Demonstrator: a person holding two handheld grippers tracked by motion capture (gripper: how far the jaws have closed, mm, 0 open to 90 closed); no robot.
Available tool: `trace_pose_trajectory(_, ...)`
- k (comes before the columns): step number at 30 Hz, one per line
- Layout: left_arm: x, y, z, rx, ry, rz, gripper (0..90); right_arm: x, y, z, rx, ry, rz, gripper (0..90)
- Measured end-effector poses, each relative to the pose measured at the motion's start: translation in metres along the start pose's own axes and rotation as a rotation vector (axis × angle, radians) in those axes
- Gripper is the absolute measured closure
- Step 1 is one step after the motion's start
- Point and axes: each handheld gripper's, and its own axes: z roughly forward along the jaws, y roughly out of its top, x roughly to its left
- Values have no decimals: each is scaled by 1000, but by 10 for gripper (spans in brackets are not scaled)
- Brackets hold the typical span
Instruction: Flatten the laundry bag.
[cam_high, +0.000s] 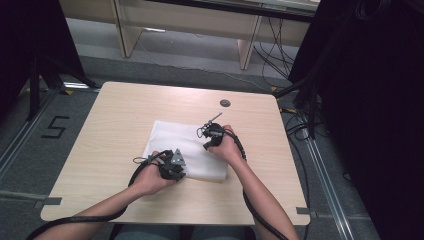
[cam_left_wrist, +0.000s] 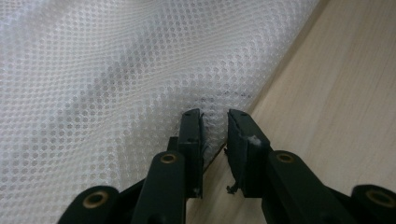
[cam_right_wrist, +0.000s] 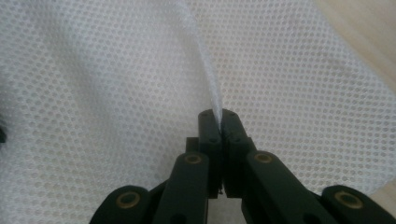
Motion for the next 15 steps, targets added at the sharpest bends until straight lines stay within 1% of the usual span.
trace_pose_trajectory(1,-1,1,-2,-9,1,-8,760,1,1,-2,-8,0,2,898)
trace_pose_trajectory(2,-4,4,-5,-25,-8,-12,798,-1,3,-6,-53,-8,-54,898)
trace_pose_trajectory(4,-8,7,-8,-38,-23,-2,826,1,5,-12,-66,-8,-56,899)
trace_pose_trajectory(5,-10,8,-7,-32,-25,11,833,2,6,-15,-74,-5,-59,899)
trace_pose_trajectory(6,-10,8,-7,-32,-25,11,837,4,7,-18,-79,-11,-69,899)
trace_pose_trajectory(7,-11,8,-4,-13,-29,20,840,6,8,-22,-79,-16,-66,899)
trace_pose_trajectory(8,-11,7,-2,-4,-35,9,840,7,9,-25,-91,-11,-73,899)
trace_pose_trajectory(9,-11,7,-2,-4,-35,9,841,7,9,-25,-91,-11,-73,899)
trace_pose_trajectory(10,-9,8,1,-2,-31,12,841,8,10,-29,-102,-12,-85,899)
trace_pose_trajectory(11,-8,9,3,7,-30,7,842,13,10,-38,-118,-8,-78,900)
trace_pose_trajectory(12,-7,11,4,1,-22,-3,842,15,10,-42,-113,1,-69,899)
trace_pose_trajectory(13,-6,11,5,-4,-23,-2,843,16,9,-46,-129,-1,-84,900)
trace_pose_trajectory(14,-6,11,5,-4,-23,-2,844,17,9,-49,-134,8,-79,899)
trace_pose_trajectory(15,-5,12,5,-3,-18,-13,844,17,9,-49,-134,8,-79,899)
